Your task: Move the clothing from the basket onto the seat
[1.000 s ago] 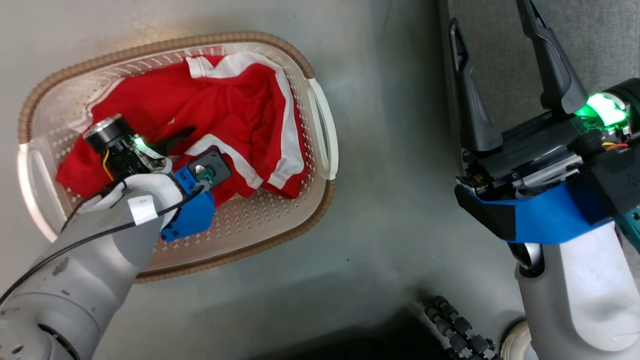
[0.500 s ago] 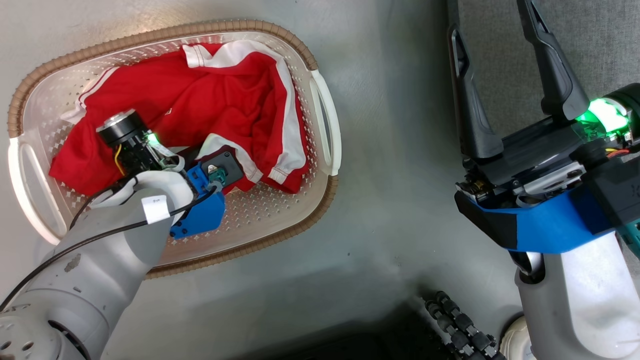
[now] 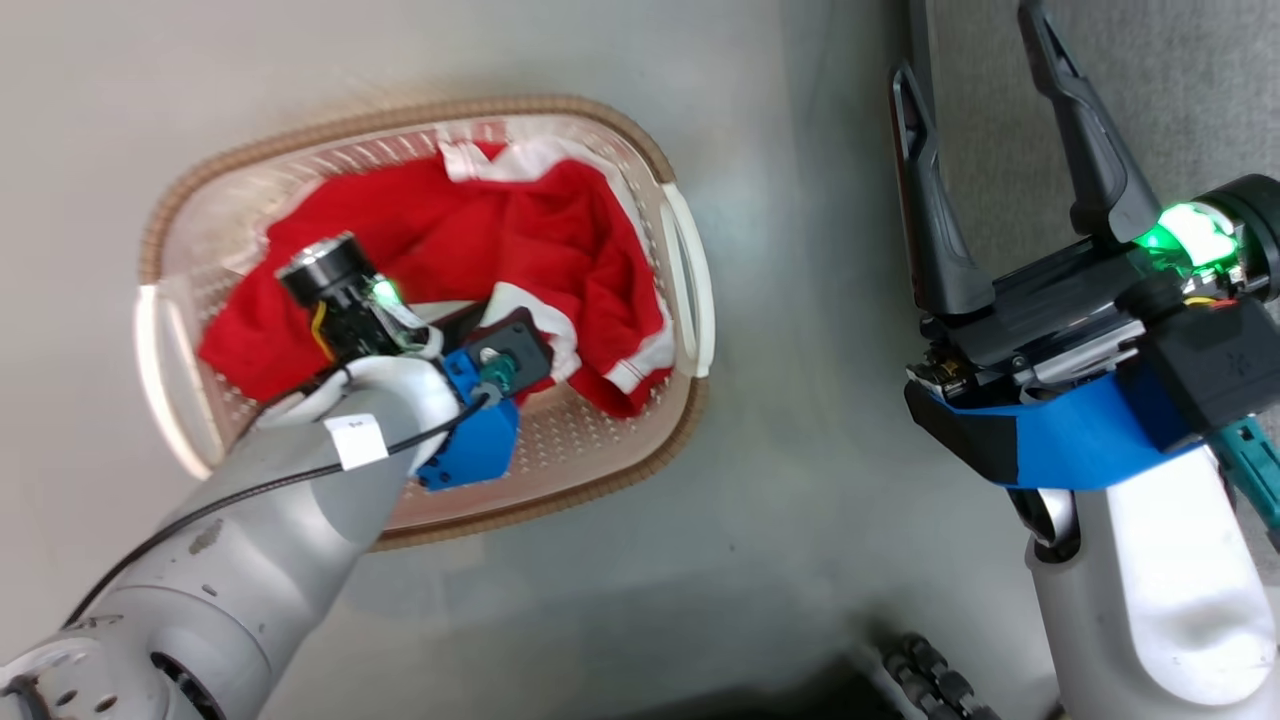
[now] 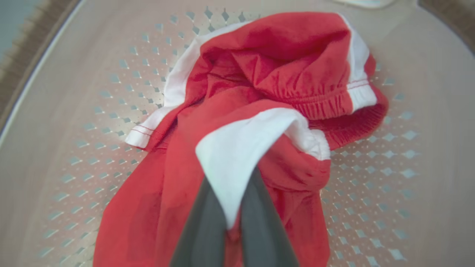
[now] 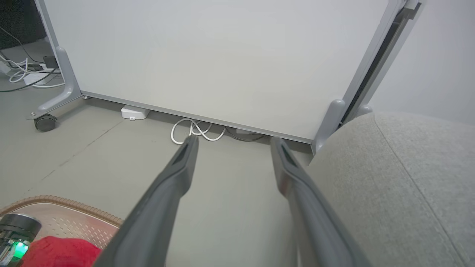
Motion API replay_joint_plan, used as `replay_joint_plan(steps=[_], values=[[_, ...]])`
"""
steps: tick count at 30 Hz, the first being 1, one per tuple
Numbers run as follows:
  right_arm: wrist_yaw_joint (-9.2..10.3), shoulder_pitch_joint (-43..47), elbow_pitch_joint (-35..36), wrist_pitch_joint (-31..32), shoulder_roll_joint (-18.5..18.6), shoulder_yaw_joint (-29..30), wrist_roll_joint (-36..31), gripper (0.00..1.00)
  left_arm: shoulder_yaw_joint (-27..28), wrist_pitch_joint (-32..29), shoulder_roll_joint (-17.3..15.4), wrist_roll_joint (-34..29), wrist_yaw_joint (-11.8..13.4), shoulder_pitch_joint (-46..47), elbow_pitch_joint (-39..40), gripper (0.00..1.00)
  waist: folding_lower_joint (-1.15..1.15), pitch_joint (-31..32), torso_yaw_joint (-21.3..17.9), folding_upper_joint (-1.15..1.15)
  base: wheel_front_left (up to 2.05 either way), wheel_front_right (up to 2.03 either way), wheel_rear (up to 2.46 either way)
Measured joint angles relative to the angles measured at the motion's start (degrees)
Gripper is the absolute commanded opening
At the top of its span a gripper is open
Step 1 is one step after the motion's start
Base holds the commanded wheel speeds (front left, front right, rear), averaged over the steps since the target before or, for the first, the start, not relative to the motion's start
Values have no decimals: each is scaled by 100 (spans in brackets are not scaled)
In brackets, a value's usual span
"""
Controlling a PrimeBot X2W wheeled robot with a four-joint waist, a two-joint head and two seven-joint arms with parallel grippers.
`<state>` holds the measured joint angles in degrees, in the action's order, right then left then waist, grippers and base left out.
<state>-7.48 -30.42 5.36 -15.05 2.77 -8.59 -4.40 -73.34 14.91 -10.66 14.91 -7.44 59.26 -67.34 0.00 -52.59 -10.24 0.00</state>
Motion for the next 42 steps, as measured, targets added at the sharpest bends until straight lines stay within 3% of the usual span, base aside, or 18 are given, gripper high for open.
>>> replay_joint_plan(steps=[11,25,42], values=[[0,171,-336,1,0,4,-41,100,267,8,-76,347,7,-402,915,0,-1,904,325,0,0,0,0],[-1,722,-740,0,-1,70,52,100,1528,8,-304,458,182,-1356,1881,0,-1,2313,669,0,0,0,0],[0,1477,-993,0,0,192,197,100,2700,8,-361,316,82,-2056,2657,0,-1,3727,927,0,0,0,0]])
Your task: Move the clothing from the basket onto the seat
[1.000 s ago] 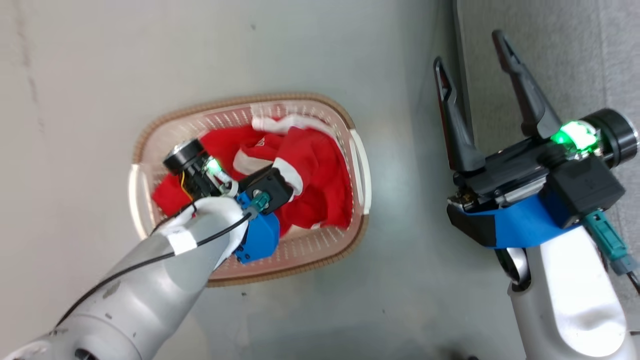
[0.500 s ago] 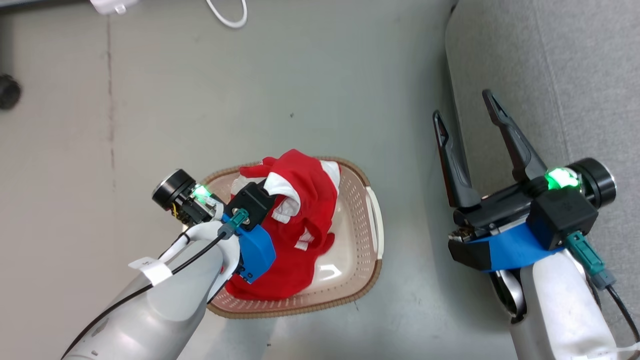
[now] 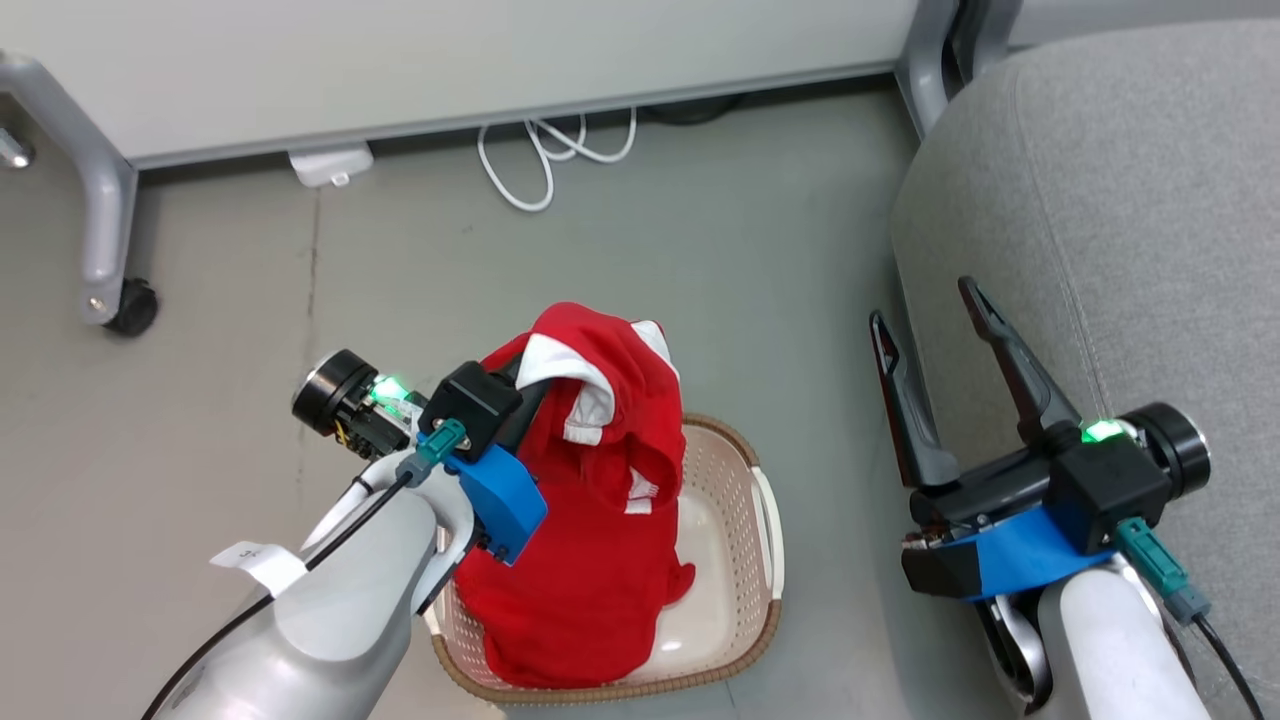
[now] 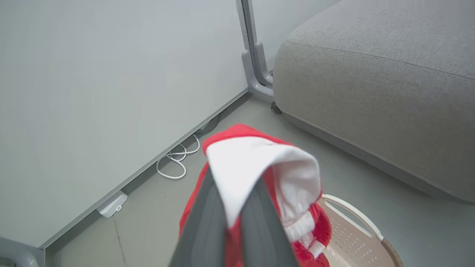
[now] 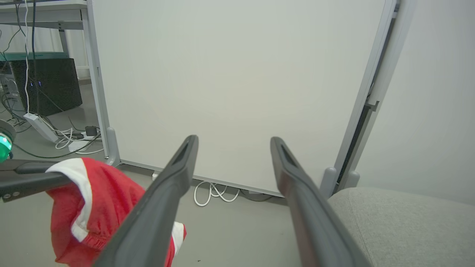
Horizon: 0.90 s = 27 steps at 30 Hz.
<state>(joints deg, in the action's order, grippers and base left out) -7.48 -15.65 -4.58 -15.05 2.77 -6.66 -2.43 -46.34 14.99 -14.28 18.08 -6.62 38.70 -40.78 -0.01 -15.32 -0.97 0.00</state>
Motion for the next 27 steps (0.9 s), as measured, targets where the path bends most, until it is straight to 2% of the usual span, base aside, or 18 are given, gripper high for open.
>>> replay_joint_plan(steps=[11,20,27], values=[[0,370,-76,0,0,-20,124,100,631,0,80,102,-51,-144,779,0,1,579,135,0,0,0,0],[0,533,-118,0,0,-83,201,100,1040,1,303,242,-58,-220,1448,0,1,884,241,0,0,0,0],[0,603,-115,0,0,-107,261,100,1124,7,426,275,-59,-220,1873,0,1,961,270,0,0,0,0]])
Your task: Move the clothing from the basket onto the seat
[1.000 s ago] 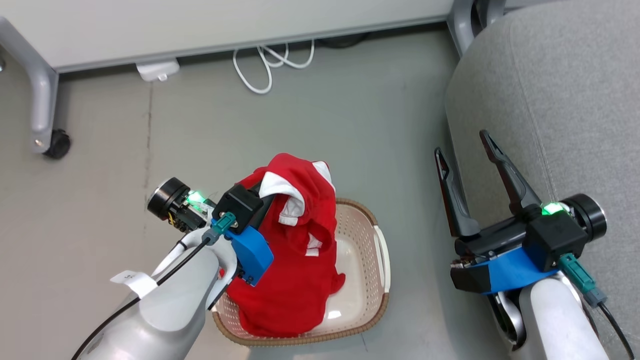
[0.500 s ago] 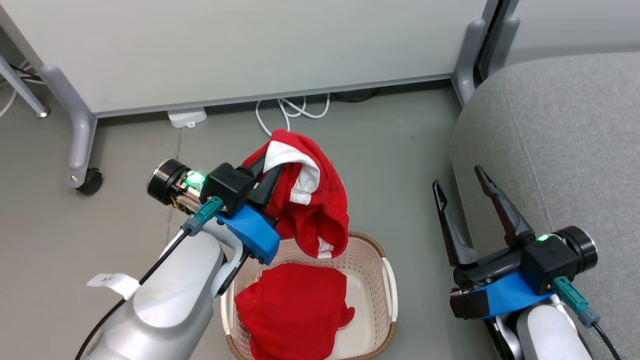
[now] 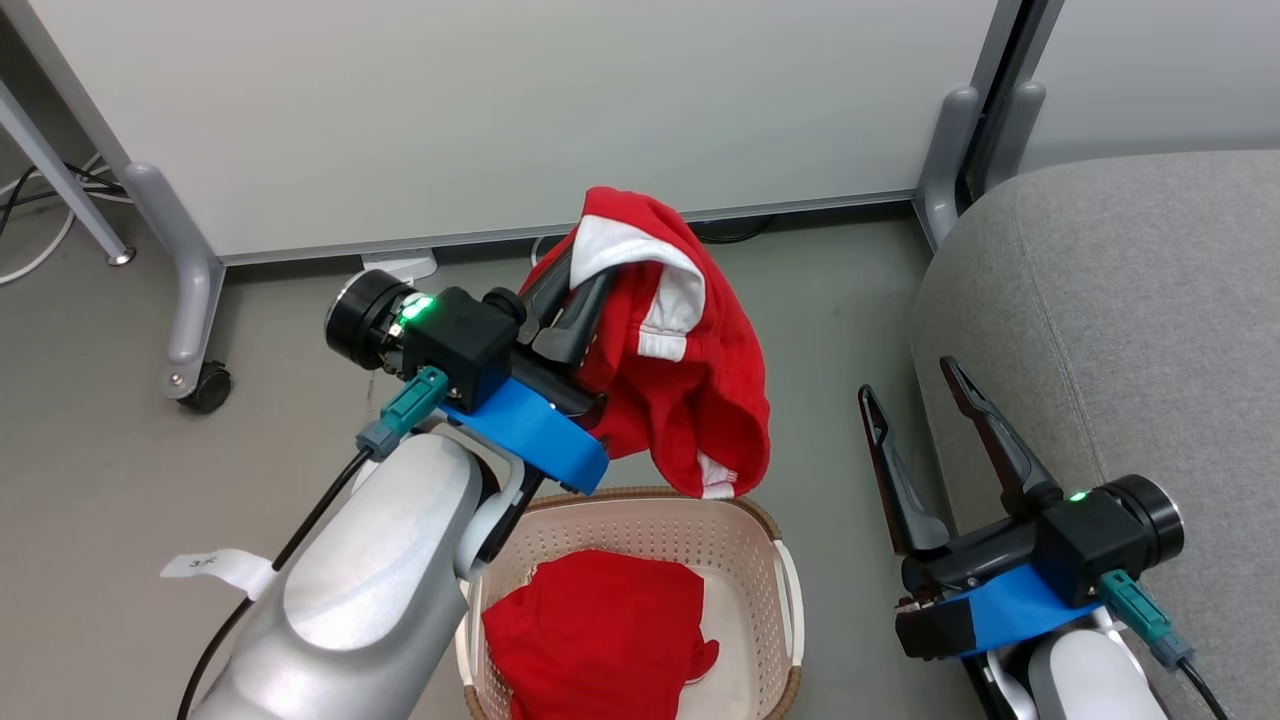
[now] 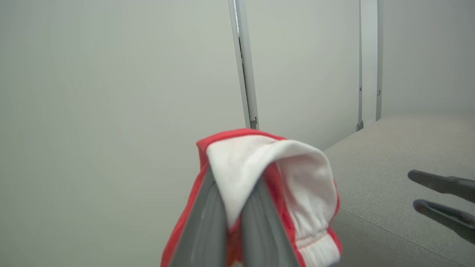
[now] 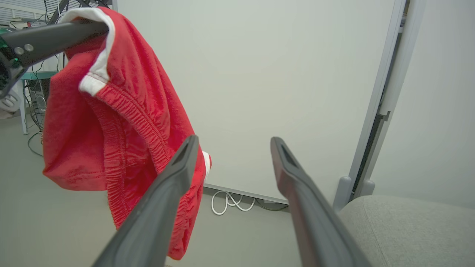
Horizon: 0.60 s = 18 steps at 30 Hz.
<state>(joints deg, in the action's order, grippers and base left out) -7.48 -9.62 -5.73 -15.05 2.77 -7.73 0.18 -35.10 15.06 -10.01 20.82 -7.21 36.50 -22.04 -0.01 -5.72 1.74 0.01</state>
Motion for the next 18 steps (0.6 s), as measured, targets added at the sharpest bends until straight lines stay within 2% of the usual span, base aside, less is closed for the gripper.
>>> replay_joint_plan(steps=[7,18], values=[[0,44,-1,0,0,-12,92,100,5,-247,49,242,0,1,325,0,0,39,12,0,0,0,0],[0,-145,155,0,1,-278,98,100,-70,-386,-4,268,18,0,603,0,1,-5,44,0,0,0,0]])
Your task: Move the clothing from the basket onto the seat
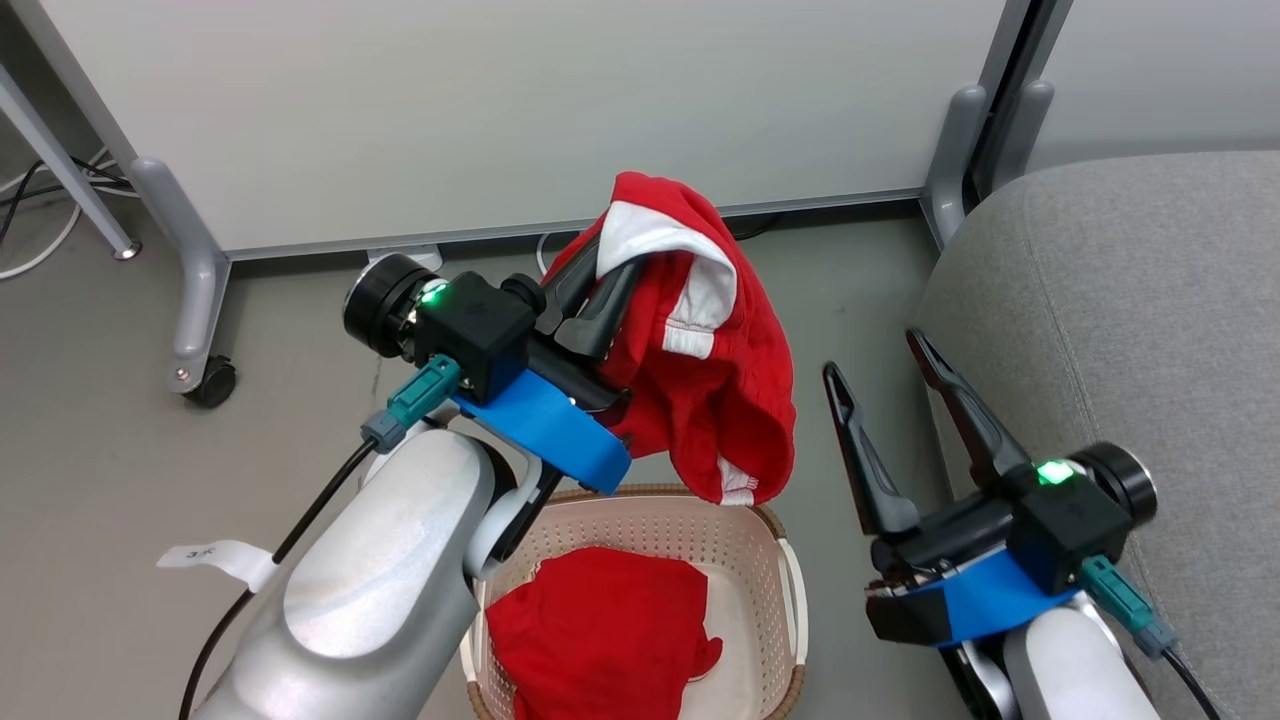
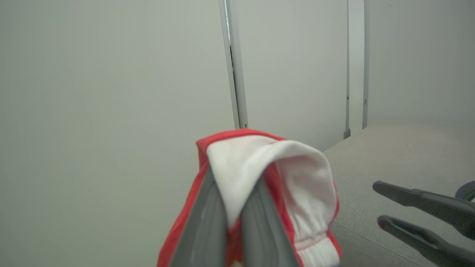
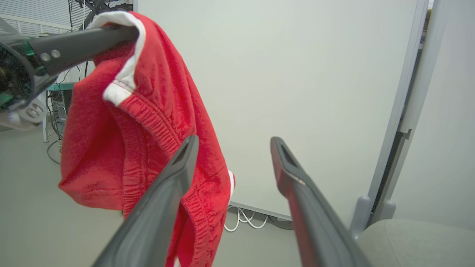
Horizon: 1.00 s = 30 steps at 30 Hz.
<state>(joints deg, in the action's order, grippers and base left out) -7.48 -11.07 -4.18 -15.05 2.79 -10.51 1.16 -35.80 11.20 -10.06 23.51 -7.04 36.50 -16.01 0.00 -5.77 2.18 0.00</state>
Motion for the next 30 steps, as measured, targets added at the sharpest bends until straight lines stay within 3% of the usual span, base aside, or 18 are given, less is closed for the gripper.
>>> replay_joint_plan(steps=[10,27,28,29,30], values=[[0,-947,90,-1,-2,-765,165,100,-108,23,-7,-63,27,26,19,0,0,-107,43,0,0,0,0],[0,-1759,-1352,-9,-1,-1189,211,100,-615,85,225,-136,9,211,81,0,0,-253,270,0,0,0,0],[0,-1785,-1421,-9,-2,-1173,302,30,-655,99,244,-133,8,211,83,0,0,-240,281,0,0,0,0],[0,-1790,-1451,-9,-1,-1166,342,0,-671,100,250,-132,-2,212,83,0,0,-233,285,0,0,0,0],[0,-1798,-1482,-9,-2,-1163,383,0,-682,101,253,-131,-2,212,83,0,0,-227,286,0,0,0,0]])
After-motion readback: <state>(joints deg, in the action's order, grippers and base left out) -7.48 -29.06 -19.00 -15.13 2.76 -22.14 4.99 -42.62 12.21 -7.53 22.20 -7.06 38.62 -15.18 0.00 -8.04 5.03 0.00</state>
